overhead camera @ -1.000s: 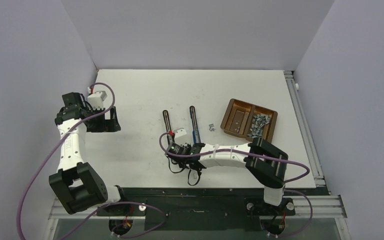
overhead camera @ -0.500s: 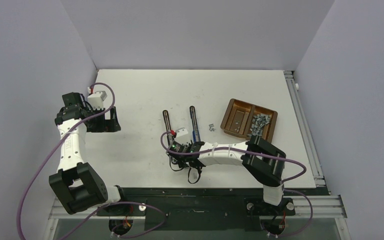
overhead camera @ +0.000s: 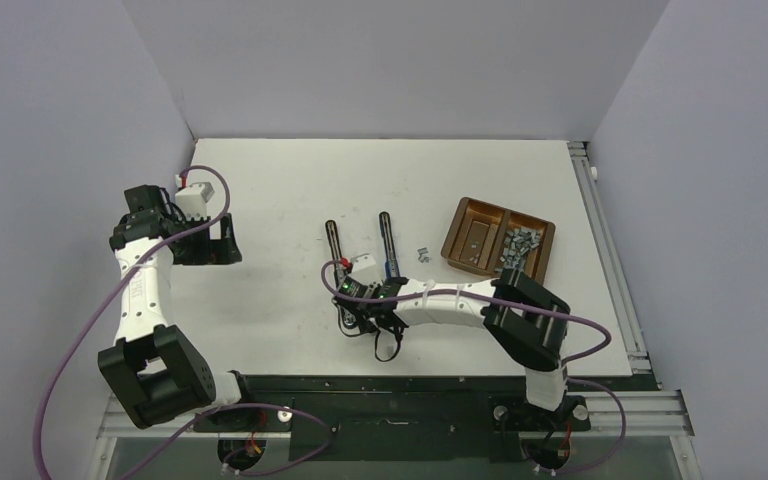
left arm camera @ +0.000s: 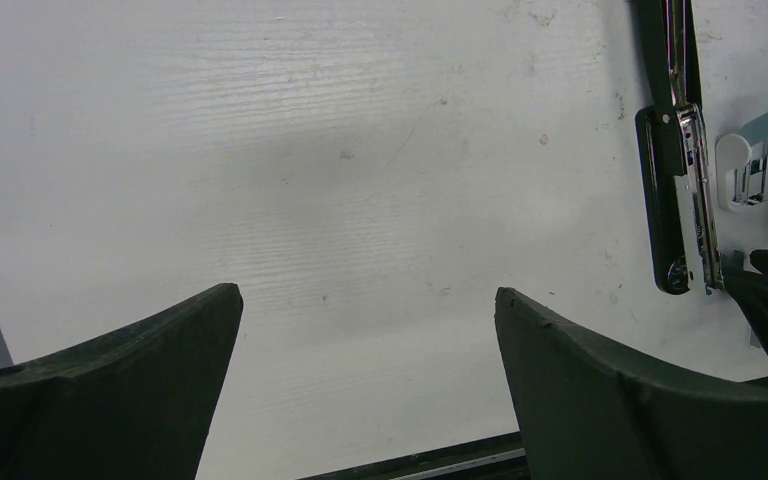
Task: Load the staples into the stapler
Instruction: Place the staple at the center of the board, then pick up the staple from the center of the board.
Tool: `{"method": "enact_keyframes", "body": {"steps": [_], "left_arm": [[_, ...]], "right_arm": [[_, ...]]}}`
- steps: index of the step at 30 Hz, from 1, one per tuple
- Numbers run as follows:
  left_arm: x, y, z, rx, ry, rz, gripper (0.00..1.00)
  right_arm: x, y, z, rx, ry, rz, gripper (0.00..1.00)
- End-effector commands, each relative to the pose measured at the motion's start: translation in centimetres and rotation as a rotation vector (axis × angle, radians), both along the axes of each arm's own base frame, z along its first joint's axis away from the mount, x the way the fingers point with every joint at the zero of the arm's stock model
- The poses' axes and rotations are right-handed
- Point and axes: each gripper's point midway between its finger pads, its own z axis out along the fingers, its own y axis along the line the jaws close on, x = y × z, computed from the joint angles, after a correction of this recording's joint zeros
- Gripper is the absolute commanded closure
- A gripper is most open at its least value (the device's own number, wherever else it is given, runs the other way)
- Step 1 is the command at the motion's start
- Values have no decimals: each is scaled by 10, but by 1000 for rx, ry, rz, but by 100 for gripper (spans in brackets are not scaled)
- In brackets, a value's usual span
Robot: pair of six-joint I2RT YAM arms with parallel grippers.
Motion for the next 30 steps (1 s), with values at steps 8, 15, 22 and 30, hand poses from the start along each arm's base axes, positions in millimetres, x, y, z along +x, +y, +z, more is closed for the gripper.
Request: {"method": "enact_keyframes", "body": {"steps": [8, 15, 22, 30], "left_arm": [[10, 2, 27, 11, -83, -15, 4], [10, 5, 26, 32, -85, -20, 4], [9, 7, 26, 43, -87, -21, 4], [9, 7, 26, 46, -88, -20, 4]], "right_arm": [[10, 2, 4, -20, 137, 24, 62], [9, 9, 4, -2, 150, 26, 65], [8, 12, 1, 8, 160, 20, 71], [10, 15, -1, 2, 157, 23, 76]]}}
